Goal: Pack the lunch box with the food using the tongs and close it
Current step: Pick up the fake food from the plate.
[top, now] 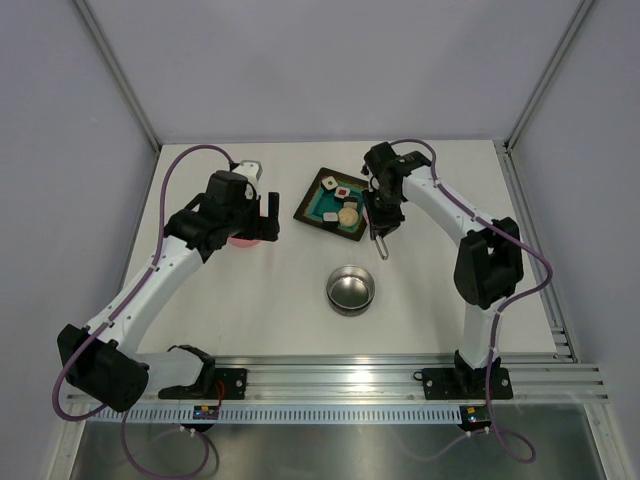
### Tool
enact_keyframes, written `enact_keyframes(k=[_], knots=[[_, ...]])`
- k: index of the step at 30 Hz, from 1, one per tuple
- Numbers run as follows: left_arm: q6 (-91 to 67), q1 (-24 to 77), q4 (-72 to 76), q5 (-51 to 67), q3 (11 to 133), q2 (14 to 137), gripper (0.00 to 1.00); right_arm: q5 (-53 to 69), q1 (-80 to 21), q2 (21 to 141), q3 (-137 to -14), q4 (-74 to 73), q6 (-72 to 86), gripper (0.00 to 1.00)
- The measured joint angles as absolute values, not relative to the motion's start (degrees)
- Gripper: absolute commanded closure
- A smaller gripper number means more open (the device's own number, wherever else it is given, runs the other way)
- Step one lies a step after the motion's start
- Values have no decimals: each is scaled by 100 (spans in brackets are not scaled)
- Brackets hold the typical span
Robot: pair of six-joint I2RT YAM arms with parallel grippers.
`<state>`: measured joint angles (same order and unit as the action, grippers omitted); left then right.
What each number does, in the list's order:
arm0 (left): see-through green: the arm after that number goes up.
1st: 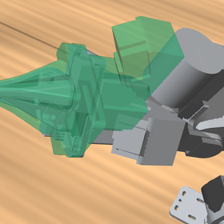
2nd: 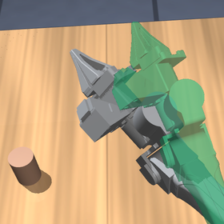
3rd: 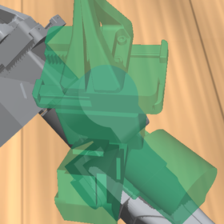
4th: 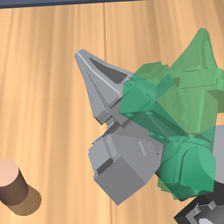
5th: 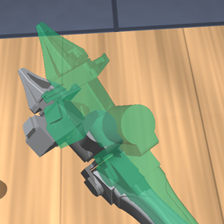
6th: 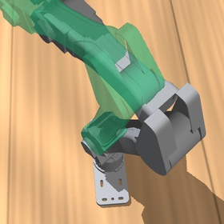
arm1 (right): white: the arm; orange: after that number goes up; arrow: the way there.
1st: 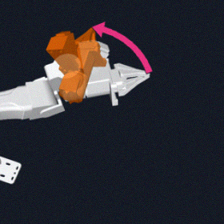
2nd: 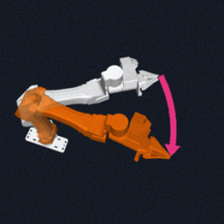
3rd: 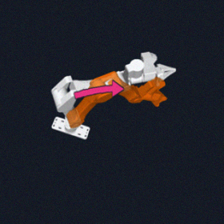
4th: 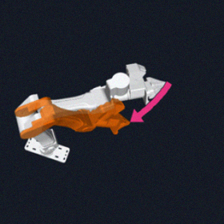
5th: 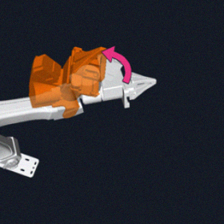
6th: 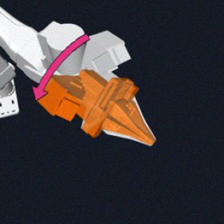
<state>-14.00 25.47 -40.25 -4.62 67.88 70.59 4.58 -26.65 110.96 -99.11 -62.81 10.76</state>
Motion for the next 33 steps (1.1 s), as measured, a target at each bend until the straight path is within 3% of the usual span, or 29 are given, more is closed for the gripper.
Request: enact_keyframes(k=[6,33], knots=[[-1400,2547,-4027,-478,6777,7059,1,460,-2720,11249,-10114,-6333,1074,61],[-1400,2550,-4027,-578,6772,7057,1,523,-2842,11942,-10879,-6626,1044,55]])
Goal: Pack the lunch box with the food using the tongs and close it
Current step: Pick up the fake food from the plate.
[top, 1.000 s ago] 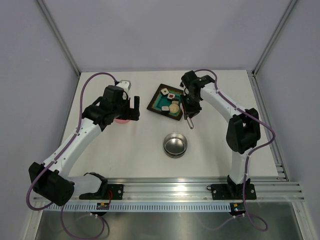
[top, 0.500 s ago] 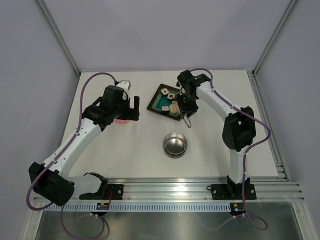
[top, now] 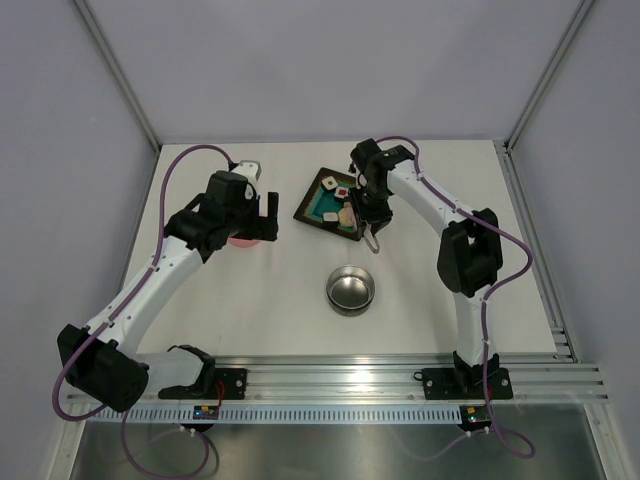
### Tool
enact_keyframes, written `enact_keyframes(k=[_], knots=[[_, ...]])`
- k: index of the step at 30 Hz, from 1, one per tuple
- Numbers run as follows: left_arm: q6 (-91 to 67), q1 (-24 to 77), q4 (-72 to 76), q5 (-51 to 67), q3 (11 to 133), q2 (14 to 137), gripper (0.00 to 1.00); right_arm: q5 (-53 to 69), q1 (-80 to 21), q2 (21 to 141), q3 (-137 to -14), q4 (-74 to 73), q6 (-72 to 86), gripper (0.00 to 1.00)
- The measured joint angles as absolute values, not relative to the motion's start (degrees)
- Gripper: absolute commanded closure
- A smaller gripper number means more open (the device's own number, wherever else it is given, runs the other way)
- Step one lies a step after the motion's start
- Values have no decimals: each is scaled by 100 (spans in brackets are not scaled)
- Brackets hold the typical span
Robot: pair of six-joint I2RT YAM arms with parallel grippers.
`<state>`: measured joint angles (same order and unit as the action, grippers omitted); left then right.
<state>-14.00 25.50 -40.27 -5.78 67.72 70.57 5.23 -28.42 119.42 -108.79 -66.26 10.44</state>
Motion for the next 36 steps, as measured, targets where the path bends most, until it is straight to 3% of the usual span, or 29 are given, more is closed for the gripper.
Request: enact_keyframes(k=[30,33,36], knots=[[-1396,2550,-4042,-681,6772,7057,1,563,-2842,12578,-11238,-6740,996,46],[-1396,2547,-4042,-690,6772,7057,1,563,-2842,12591,-11238,-6737,980,49],[-1396,2550,-4042,-692,6772,7057,1,569,-2842,12591,-11240,-6737,956,59]])
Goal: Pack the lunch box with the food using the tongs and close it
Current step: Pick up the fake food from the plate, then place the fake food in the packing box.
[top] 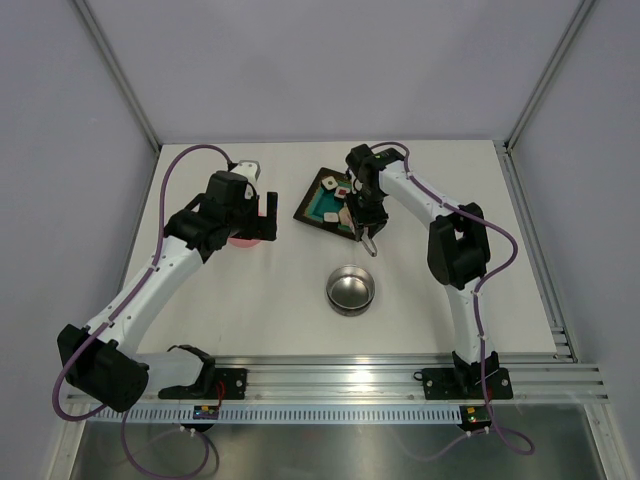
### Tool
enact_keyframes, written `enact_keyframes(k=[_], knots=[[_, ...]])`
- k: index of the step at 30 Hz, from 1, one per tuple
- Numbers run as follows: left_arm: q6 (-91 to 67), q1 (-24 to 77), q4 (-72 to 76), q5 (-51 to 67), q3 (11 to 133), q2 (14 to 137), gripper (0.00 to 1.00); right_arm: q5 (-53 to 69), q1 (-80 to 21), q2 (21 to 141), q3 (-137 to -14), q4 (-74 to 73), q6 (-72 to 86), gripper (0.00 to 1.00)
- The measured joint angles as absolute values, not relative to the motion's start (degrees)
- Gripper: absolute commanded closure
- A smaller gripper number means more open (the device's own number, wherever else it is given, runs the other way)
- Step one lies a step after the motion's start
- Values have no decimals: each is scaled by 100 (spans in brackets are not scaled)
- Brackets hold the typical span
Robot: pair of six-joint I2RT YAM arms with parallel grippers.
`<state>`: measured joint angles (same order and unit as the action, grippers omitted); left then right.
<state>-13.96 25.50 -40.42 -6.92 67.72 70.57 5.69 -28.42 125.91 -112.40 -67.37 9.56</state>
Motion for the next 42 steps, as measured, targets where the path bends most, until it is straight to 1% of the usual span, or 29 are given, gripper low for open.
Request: enact_keyframes(k=[1,2,4,5,7,8,9,15,19,25,31,38,42], knots=[[-1396,2550,-4042,-692,6772,7057,1,572,-2842,12591,-11240,-6737,939,62],[-1396,2550,-4042,-692,6772,7057,1,572,-2842,12591,-11242,-6737,926,70],[-1396,2550,-4042,-692,6772,7057,1,582,-2845,12591,-11251,-6735,897,78],[-1396,2550,-4042,-692,6772,7057,1,591,-2845,12591,-11255,-6735,893,85],[-1396,2550,-4042,-692,6772,7057,1,622,-2845,12591,-11255,-6735,891,92],[-1396,2550,-4042,-692,6772,7057,1,635,-2847,12591,-11255,-6735,886,98],[-1396,2550,-4042,-692,6772,7057,1,655,-2847,12591,-11255,-6735,878,100],[-1398,2550,-4042,-694,6772,7057,1,668,-2873,12492,-11207,-6731,884,100],[-1396,2547,-4038,-692,6761,7057,1,668,-2919,12164,-11045,-6713,884,100],[-1396,2550,-4045,-694,6731,7057,1,652,-3072,11257,-10455,-6692,895,100],[-1396,2547,-4042,-694,6731,7057,1,635,-3369,10250,-9500,-6770,1044,100],[-1398,2550,-4038,-707,6731,7061,1,582,-4001,9295,-8799,-7032,1422,100],[-1393,2550,-4042,-762,6731,7061,1,694,-4338,8949,-8392,-7072,1653,100]])
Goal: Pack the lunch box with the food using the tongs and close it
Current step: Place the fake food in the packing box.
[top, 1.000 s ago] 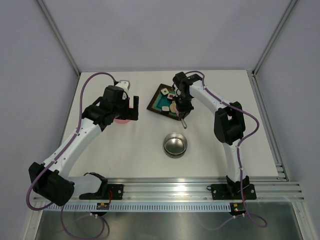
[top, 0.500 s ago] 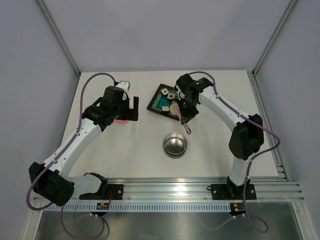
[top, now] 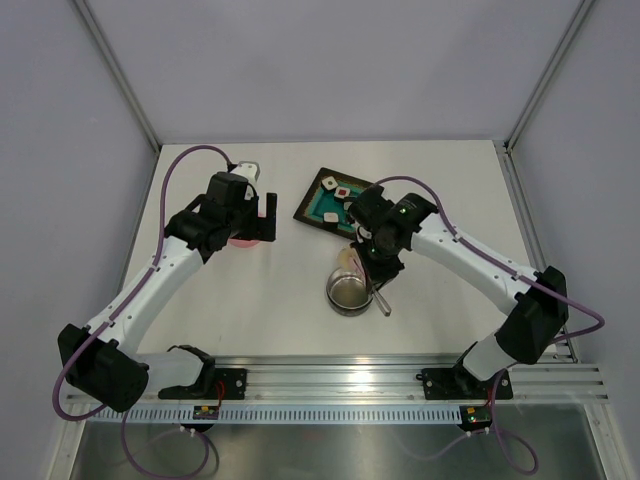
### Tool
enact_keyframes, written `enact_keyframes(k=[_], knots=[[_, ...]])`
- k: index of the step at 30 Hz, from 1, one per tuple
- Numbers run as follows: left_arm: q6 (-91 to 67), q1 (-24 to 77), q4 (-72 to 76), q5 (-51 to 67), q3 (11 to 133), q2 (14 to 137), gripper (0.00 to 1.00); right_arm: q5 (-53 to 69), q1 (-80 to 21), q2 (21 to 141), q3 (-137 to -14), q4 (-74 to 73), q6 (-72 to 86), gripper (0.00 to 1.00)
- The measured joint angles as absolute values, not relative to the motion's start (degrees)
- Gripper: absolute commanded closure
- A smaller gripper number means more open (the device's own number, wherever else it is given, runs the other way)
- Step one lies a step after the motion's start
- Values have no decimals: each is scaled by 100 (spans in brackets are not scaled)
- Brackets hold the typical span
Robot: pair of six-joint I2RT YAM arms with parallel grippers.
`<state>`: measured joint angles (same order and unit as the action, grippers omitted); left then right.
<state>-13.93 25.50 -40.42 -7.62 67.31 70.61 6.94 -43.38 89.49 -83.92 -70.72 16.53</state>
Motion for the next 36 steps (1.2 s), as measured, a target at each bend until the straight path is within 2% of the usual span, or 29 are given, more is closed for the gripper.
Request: enact_keyframes(k=[13,23,27,28,29,36], knots=[[-1396,2550,-4047,-814,6731,7061,1,849,-4775,8790,-7609,-7004,2132,98],[-1396,2547,-4049,-812,6731,7061,1,937,-4917,9242,-7609,-6729,2080,80],[-1396,2550,-4049,-810,6731,7065,1,958,-4919,9400,-7609,-6696,2038,65],[-1396,2550,-4049,-810,6731,7067,1,961,-4919,9424,-7612,-6689,2029,56],[-1396,2547,-4049,-808,6731,7074,1,961,-4919,9439,-7614,-6687,2036,53],[-1398,2547,-4045,-709,6731,7175,1,952,-4919,9454,-7640,-6689,1992,50]])
